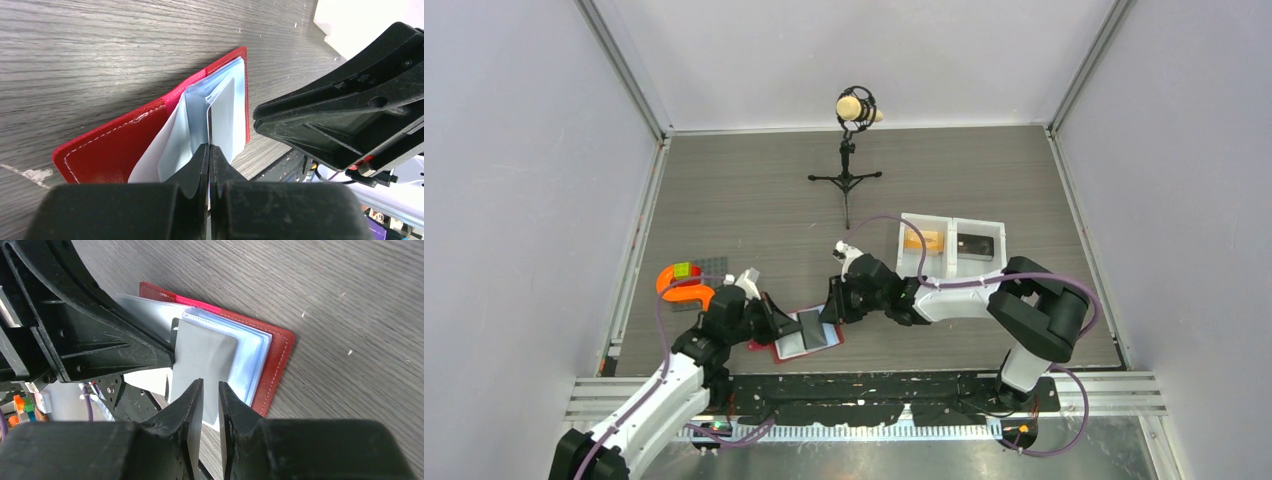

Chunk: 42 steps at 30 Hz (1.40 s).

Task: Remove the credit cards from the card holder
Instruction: Remove the credit card from the card holder.

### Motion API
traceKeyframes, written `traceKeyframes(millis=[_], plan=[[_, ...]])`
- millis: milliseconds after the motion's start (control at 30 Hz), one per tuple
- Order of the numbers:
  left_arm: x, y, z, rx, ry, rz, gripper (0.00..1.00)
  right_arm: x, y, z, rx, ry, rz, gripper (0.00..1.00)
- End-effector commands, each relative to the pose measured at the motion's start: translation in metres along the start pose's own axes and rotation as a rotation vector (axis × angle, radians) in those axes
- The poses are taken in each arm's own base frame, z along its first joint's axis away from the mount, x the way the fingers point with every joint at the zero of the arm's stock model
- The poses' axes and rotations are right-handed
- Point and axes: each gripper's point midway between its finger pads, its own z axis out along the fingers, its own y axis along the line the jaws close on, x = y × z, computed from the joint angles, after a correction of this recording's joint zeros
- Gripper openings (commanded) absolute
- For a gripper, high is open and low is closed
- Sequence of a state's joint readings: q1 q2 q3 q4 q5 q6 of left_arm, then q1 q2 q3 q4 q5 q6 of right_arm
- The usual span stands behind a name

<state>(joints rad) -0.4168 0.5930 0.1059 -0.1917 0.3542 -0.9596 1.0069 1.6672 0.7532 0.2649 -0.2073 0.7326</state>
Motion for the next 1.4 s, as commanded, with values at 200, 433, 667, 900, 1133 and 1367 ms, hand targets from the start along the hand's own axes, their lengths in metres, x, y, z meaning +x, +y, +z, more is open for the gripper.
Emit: traceKeyframes(millis=[200, 433, 667, 900, 1133, 1367], plan=[[-0.009, -0.030, -0.003, 0.109, 0.008, 0.071, 0.00, 0.010, -0.009, 0.021, 0.017, 0.036, 0.020, 0.25], [-0.014, -0.023, -0.006, 0.082, -0.015, 0.024, 0.00, 0.017, -0.031, 0.022, 0.087, 0.039, 0.038, 0.25], [-0.010, -0.009, -0.008, 0.035, -0.004, 0.009, 0.00, 0.021, -0.042, 0.021, 0.097, 0.032, 0.068, 0.24], [-0.017, -0.002, -0.014, -0.035, -0.028, 0.023, 0.00, 0.013, -0.042, 0.016, 0.090, 0.013, 0.059, 0.24], [-0.022, 0.001, -0.022, -0.074, -0.059, 0.014, 0.00, 0.010, -0.045, 0.015, 0.085, 0.007, 0.066, 0.24], [-0.034, -0.004, -0.037, -0.105, -0.112, 0.074, 0.00, 0.001, -0.039, 0.008, 0.076, -0.012, 0.010, 0.27]])
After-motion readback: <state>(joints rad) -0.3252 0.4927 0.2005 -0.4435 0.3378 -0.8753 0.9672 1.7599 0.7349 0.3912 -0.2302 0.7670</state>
